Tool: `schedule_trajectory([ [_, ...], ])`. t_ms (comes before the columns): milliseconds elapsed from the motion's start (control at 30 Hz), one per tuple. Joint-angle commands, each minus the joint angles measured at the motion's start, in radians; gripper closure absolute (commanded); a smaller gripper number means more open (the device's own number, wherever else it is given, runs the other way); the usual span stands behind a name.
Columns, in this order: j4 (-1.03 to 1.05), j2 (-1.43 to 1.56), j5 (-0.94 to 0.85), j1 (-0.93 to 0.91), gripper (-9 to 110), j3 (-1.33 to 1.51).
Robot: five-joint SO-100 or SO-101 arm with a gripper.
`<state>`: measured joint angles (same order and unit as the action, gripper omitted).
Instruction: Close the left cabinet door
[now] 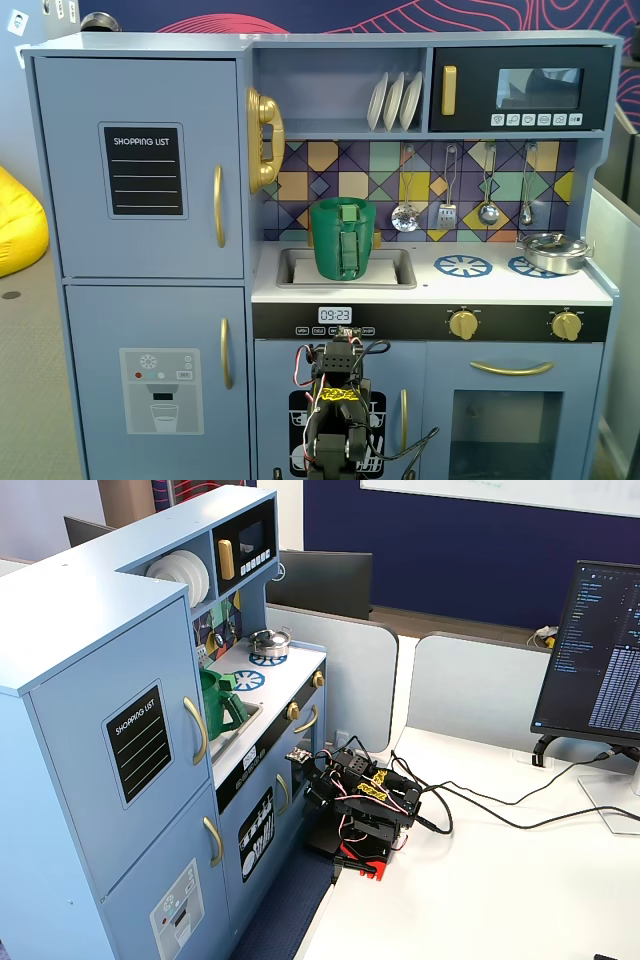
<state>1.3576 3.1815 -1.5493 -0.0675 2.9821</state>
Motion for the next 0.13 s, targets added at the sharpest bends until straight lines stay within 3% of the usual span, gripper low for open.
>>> schedule_trajectory([
  [0,0.175,-0.005,0.008,-0.012,96,0.015],
  [100,0.175,-0.003,0.008,-0.008,95,0.015],
])
